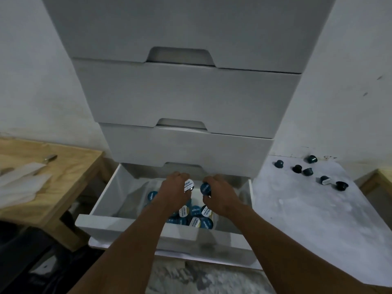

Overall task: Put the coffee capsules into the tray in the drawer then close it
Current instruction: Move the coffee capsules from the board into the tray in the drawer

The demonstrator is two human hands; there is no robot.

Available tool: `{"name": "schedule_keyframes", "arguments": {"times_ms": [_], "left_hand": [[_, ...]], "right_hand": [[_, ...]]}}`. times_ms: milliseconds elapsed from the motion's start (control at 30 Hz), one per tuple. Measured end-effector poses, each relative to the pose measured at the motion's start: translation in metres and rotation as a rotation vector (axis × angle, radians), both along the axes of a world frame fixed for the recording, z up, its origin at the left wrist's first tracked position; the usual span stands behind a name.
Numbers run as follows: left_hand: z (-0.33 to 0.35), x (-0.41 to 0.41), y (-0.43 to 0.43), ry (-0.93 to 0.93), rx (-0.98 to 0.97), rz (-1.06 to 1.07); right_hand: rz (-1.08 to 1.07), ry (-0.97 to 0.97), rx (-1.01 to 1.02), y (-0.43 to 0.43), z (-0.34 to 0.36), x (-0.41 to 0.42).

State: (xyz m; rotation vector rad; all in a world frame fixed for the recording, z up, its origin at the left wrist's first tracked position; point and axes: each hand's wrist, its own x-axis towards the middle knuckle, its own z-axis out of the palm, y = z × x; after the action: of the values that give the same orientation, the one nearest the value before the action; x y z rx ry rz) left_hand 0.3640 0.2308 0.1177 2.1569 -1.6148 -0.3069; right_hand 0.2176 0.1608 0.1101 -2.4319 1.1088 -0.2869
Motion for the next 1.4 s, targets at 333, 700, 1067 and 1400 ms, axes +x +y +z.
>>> {"name": "schedule_keyframes", "arguments": {"times_ms": [333, 700, 1067, 1400], "left_hand": [[-0.040, 0.019, -0.030, 0.037, 0.093, -0.095], [-0.051, 0.037, -0.051, 0.081, 0.091, -0.212], [-0.066, 0.040, -0.055, 0.035, 0.171, -0.273], [-0.077, 0.028, -0.060, -0.015, 0.259, -0.269]], "right_hand": [[-0.065, 0.067, 0.089, -0.021, -0.030, 0.017], [-0.114, 0.086, 0.084, -0.031, -0.032, 0.024], [-0.038, 0.194, 0.027, -0.036, -0.042, 0.018], [-0.068, 0.319, 0.028, -0.041, -0.053, 0.017]]}}
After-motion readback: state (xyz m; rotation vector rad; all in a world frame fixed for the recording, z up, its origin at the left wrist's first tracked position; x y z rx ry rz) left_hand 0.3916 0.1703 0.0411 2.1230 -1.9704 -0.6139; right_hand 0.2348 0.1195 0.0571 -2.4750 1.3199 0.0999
